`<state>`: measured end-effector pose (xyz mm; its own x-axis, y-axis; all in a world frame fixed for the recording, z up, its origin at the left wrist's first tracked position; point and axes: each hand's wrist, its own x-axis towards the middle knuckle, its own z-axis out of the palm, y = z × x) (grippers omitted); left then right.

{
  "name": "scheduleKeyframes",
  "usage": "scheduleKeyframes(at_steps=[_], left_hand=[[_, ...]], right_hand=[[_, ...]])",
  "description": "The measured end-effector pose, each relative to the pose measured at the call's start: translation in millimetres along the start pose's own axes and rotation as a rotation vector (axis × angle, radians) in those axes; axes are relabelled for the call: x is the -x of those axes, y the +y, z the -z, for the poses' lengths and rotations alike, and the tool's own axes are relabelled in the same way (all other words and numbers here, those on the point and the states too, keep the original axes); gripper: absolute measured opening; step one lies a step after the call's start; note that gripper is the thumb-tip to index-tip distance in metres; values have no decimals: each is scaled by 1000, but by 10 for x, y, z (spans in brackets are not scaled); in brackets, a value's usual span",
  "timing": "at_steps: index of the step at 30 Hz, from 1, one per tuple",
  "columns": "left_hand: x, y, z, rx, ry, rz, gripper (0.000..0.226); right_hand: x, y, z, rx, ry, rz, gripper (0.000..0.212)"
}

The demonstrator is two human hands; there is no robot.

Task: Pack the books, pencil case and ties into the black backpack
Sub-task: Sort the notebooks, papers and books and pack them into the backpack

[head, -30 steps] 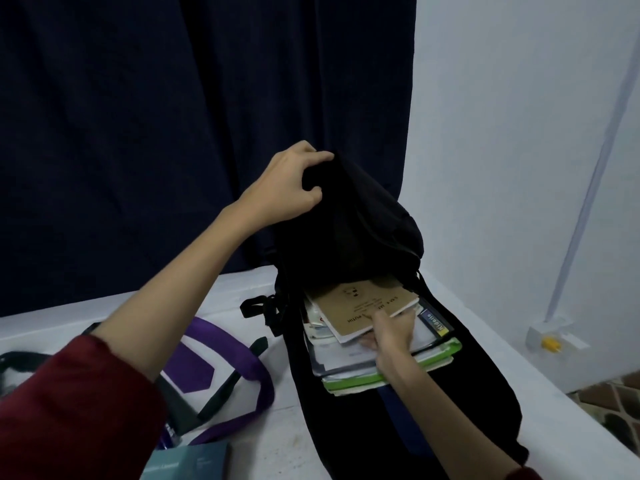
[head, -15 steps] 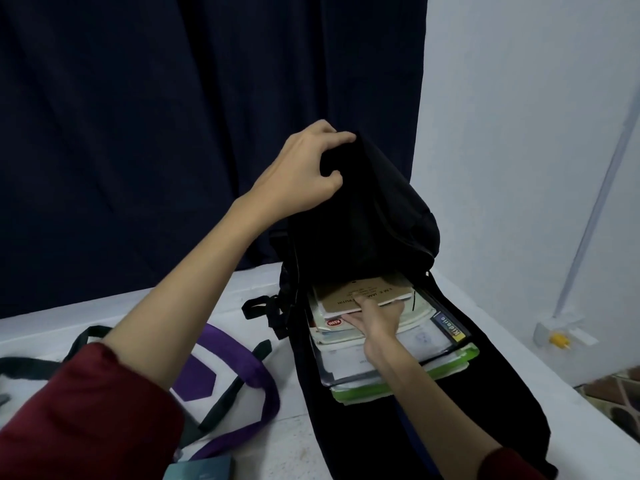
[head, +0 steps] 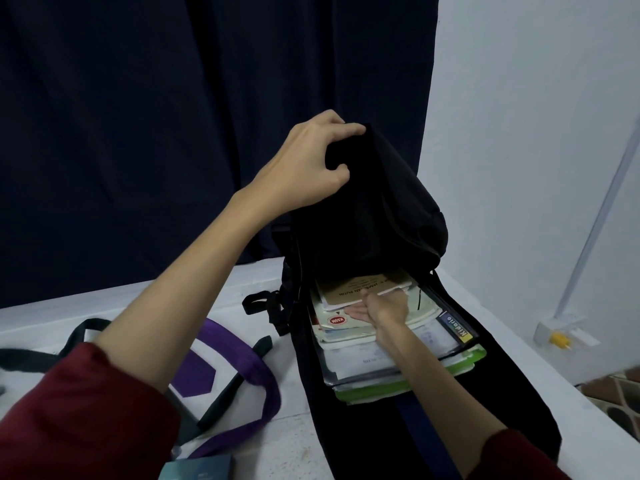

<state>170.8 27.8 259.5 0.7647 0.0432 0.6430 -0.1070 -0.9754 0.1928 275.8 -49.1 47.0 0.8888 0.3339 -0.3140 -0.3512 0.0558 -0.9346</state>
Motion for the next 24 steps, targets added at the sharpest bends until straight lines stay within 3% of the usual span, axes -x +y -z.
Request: scheduleKeyframes(at_steps=[2,4,7,9,12,15,18,21,24], left_hand=[[8,-3,-8,-2,-6,-1,50],[8,-9,-9,-5,-8,0,50],[-9,-7,-15,-5,-6,3,50],[-19,-1,-24,-8,-11,4,50],[-26,2,-33,-8,-18,9,50],[-28,8,-32,-10,-25,14,50],[-19,13,-29,-23,-43,12,51],[-10,-6,-36,-25,-43,12,51],[-3,-5,-55,-25,-36,16,51]], right_hand=[[7,-8,60,24,-79,12,30],[10,0,76,-11,-134,27,27],[-43,25,41,-4,-105,52,24],[-58,17,17,62,-79,52,9],[-75,-3,-7,170,-36,55,19],[-87,-27,-10,254,23,65,15],[-75,23,38,510,65,276,25],[15,134,105,803,78,547,19],[44,216,89,944,92,679,20]])
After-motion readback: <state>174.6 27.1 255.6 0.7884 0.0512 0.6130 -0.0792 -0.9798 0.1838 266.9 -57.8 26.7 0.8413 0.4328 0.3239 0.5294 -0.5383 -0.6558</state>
